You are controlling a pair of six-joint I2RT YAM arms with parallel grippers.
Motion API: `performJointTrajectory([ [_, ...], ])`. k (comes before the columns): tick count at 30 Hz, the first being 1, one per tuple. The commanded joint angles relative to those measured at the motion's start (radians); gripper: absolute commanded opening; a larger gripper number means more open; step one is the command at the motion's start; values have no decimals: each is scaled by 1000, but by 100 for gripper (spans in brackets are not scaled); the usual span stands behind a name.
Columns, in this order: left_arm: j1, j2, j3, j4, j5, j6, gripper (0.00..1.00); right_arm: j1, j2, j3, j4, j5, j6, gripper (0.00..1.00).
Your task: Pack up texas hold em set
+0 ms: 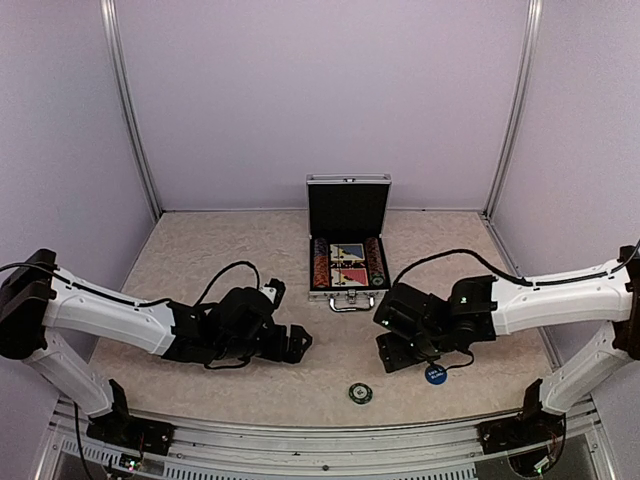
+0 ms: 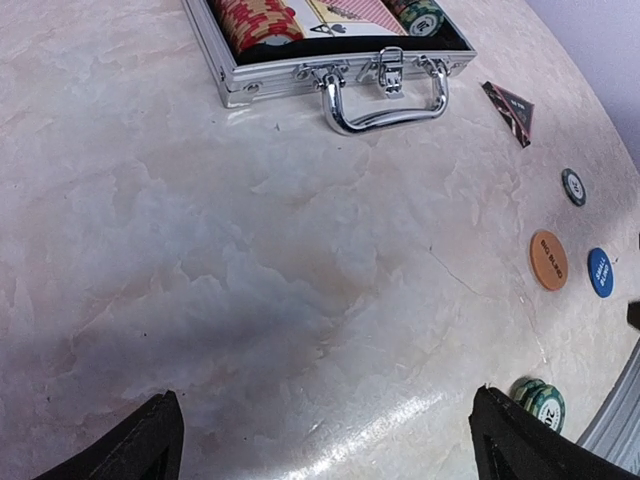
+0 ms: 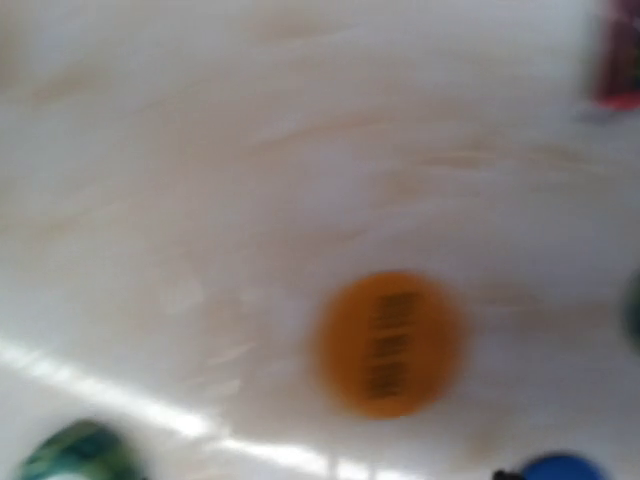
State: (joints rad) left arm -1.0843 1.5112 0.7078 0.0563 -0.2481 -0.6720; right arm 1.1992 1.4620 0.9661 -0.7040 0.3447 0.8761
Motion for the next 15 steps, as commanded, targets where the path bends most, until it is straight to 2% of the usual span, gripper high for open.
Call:
performJointTrajectory([
  [1, -20, 14, 18, 19, 6, 26, 99, -111, -76, -100, -21, 43, 61, 75],
  [9, -73, 46, 70, -8, -32, 61, 99, -293, -72, -177, 22, 64, 42, 82],
  [15, -77, 55, 63, -6, -34, 53, 99, -416, -65, -218, 131, 13, -23, 81],
])
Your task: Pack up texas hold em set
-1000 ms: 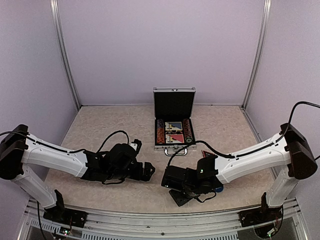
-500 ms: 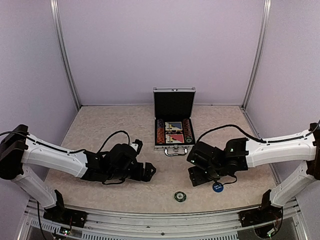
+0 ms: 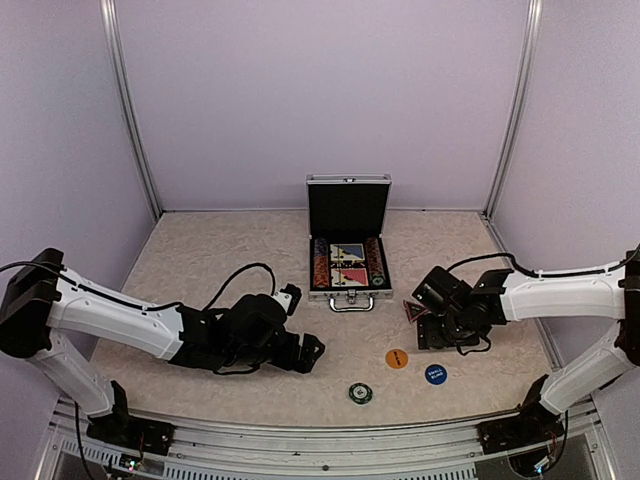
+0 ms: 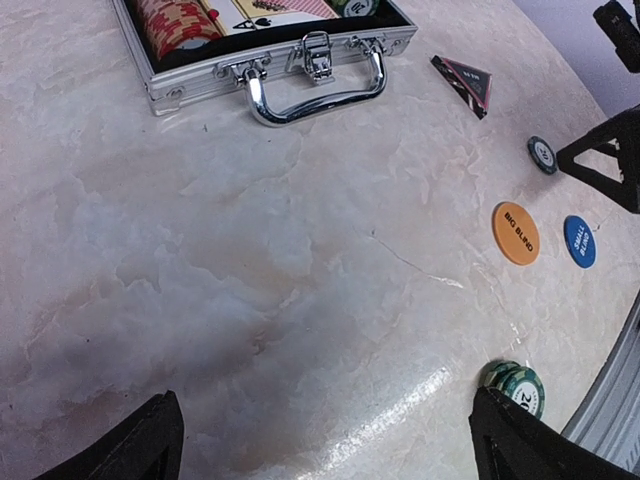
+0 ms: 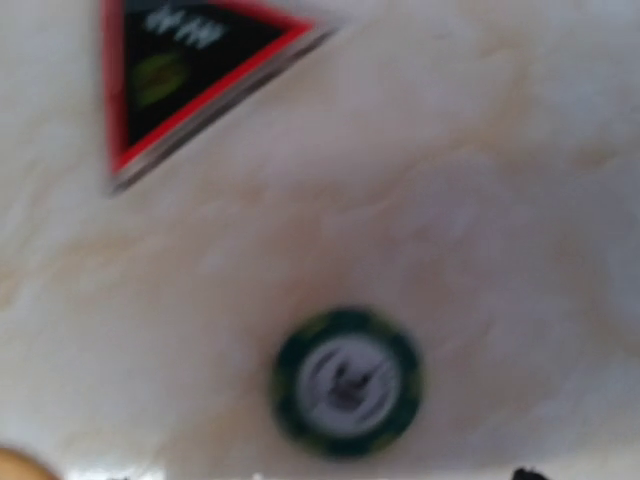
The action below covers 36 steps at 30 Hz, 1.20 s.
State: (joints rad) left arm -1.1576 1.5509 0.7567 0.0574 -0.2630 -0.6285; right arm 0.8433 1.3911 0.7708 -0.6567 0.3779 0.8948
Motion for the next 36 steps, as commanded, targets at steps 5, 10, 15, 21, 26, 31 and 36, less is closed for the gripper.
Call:
performJointTrajectory([
  [5, -3, 7, 4, -8, -25, 9, 99, -117, 49, -37, 146, -62, -82, 79],
  [10, 0, -1, -3, -7, -28, 10, 99, -144, 94, -45, 192, -84, -101, 75],
  [15, 5, -6, -11, -7, -30, 7, 99, -154, 123, -48, 211, -89, -108, 72],
  [21, 14, -13, -15, -7, -30, 6, 99, -161, 142, -74, 231, -107, -100, 69],
  [26, 20, -14, -15, -5, -28, 6, 99, -163, 134, -120, 262, -132, -85, 65],
  [31, 21, -7, -4, -7, -24, 9, 99, -162, 129, -131, 262, -151, -81, 59],
  [36, 23, -3, 5, -8, -24, 9, 99, -163, 99, -130, 226, -153, -80, 63],
])
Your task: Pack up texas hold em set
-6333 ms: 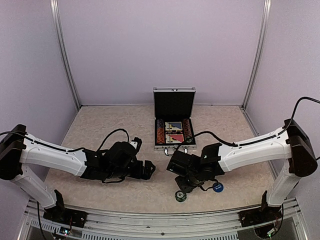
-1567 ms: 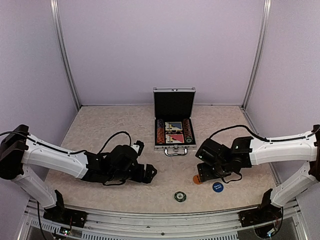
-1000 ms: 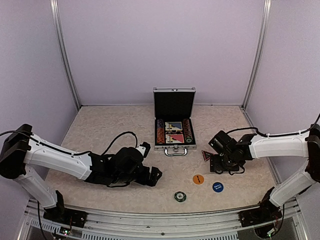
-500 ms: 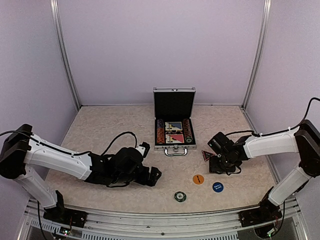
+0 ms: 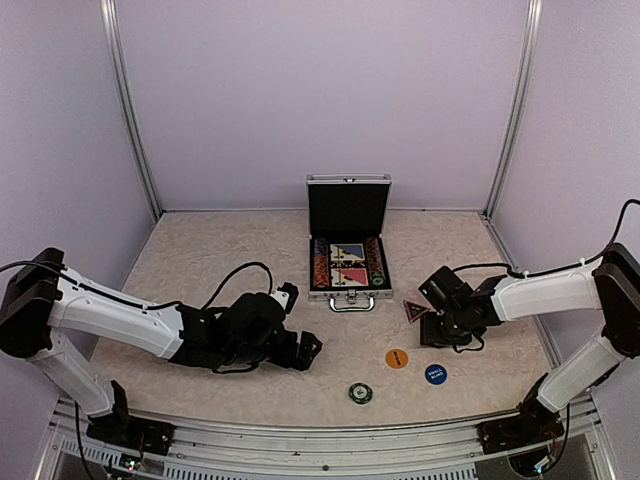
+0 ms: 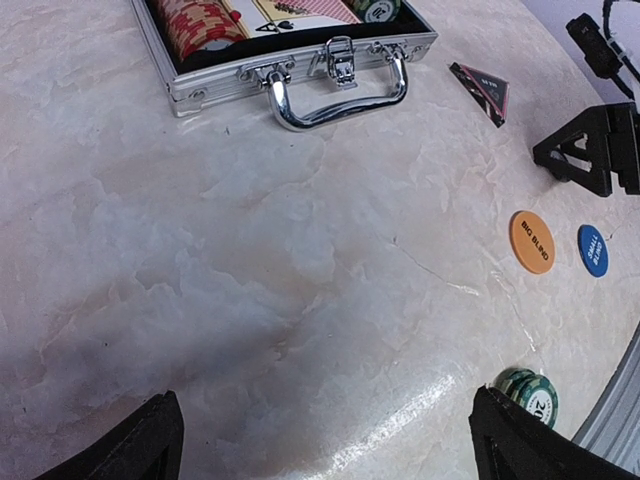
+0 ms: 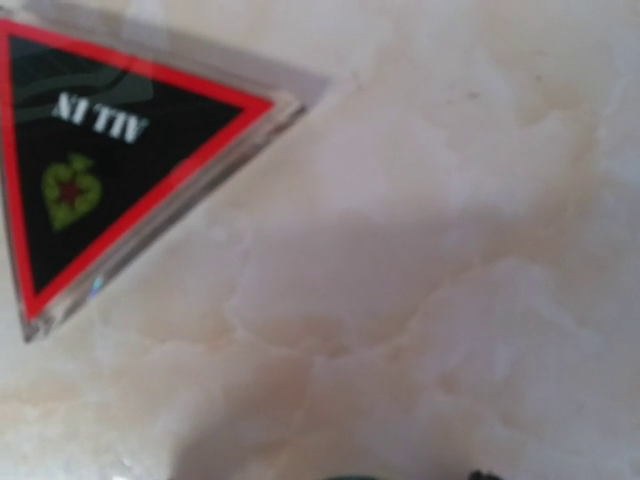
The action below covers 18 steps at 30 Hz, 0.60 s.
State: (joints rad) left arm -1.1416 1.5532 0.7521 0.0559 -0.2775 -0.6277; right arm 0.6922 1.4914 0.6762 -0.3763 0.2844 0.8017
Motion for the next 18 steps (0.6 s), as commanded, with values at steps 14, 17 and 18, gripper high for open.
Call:
performJointTrajectory([
  [14, 8, 16, 27, -5, -3, 8, 99, -5, -31, -52, -89, -45, 16, 61],
  [17, 7, 16, 24, -5, -3, 7, 99, -4, -5, -50, -72, -53, 10, 59],
  [18, 7, 16, 23, -5, -4, 7, 99, -4, 2, -50, -66, -55, 7, 58],
])
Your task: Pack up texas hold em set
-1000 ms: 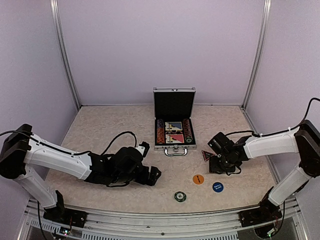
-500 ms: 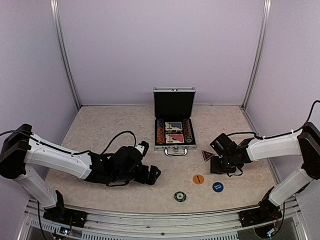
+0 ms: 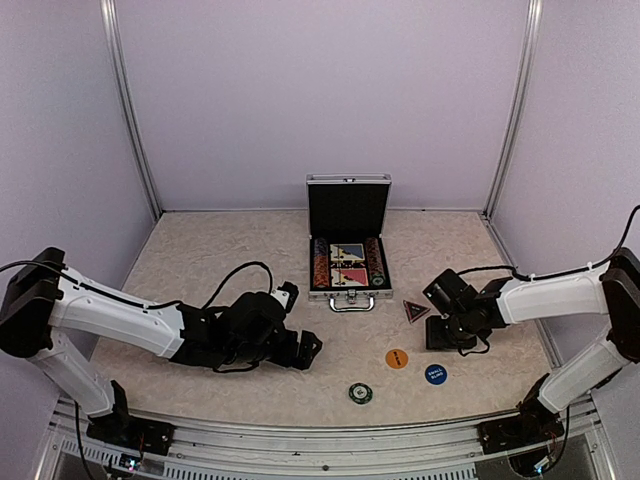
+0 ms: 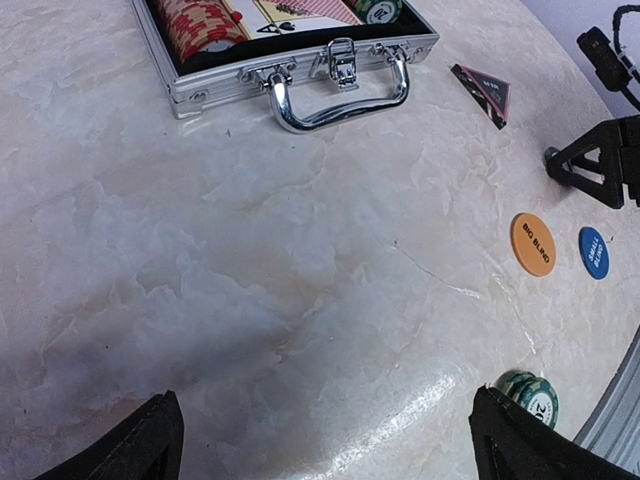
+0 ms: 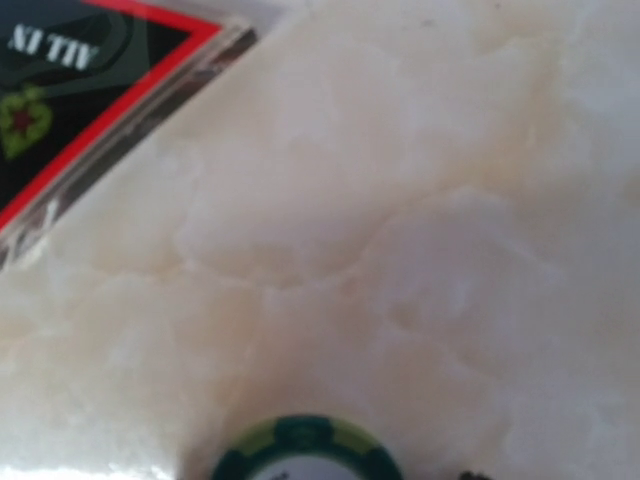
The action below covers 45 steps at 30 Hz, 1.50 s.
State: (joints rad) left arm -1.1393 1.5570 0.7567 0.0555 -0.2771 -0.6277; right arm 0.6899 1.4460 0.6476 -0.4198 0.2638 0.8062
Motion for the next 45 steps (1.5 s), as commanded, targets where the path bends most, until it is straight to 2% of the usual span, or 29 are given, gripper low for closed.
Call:
performJointTrajectory([
  [1, 6, 12, 17, -5, -5, 6, 99, 0, 54, -20, -17, -36, 0, 56],
  [17, 8, 8, 4, 0, -9, 6, 99, 60, 170, 29, -25, -33, -17, 53],
  [39, 17, 5, -11, 16, 1, 7, 99, 89, 66, -26, -116, -7, 35, 53],
  [45, 18, 11, -11, 25, 5, 6, 99, 101, 88, -27, -114, -1, 31, 53],
])
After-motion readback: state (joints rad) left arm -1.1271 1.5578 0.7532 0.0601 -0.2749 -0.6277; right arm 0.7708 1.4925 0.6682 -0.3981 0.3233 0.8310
